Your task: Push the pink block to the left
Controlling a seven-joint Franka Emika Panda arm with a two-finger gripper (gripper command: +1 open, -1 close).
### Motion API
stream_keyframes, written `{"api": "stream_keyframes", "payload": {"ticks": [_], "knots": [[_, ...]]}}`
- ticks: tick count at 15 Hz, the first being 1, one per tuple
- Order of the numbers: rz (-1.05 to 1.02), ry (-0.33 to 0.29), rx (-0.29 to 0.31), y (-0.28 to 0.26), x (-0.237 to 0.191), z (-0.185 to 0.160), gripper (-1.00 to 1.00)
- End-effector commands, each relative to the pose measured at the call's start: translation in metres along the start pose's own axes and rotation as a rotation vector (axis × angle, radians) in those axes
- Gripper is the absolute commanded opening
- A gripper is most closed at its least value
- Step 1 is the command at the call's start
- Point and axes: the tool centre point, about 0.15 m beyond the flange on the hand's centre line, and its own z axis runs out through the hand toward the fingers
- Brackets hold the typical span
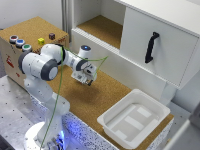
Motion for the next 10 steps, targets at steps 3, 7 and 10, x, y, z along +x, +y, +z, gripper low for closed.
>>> {"api": "stream_keyframes", "payload": {"ticks": [3,7,10], "knots": [[0.076,-0.002,-0.073,-0.022,0.031,0.022,-1.0],[0.133,-0.006,-0.106,0.005,0.027,0.019,-1.0],[0.13,0.016,-0.106,0.013,0.035,0.012,-1.0]]}}
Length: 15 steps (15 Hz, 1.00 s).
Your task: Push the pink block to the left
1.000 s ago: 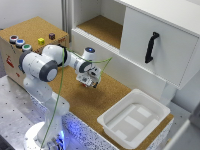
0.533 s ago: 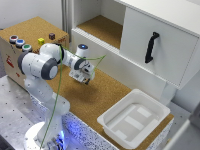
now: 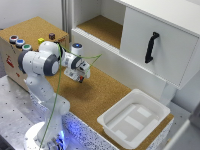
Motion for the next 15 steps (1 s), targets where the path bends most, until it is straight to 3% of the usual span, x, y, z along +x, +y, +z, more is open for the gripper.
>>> {"api": "stream_keyframes", "payload": {"ticks": [1,8,15], "knots": [[0.009,-0.008,-0.071,0.014,0.027,0.004,-1.0],[-0.112,-0.015,-0.05,-0.017,0.047,0.008,-1.0],[-0.162,-0.027,0.001,-0.06,0.04,0.011,-1.0]]}}
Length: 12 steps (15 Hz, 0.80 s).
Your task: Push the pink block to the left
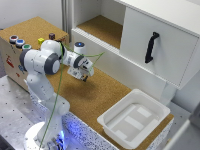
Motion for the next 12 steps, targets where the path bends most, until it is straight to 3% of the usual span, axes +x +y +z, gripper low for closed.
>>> {"api": "stream_keyframes", "payload": {"ticks": [1,6,9,10,12], "knots": [[-0.012,-0.049,0.005,-0.034,0.017,0.011,-1.0],[-0.007,-0.03,0.025,-0.055,0.012,0.006,-1.0],[-0.005,0.009,0.005,-0.061,0.005,-0.022,-1.0],[-0.01,0.029,-0.018,-0.063,0.001,-0.038,1.0],[-0.043,0.056,-0.038,-0.067,-0.004,-0.062,1.0]]}}
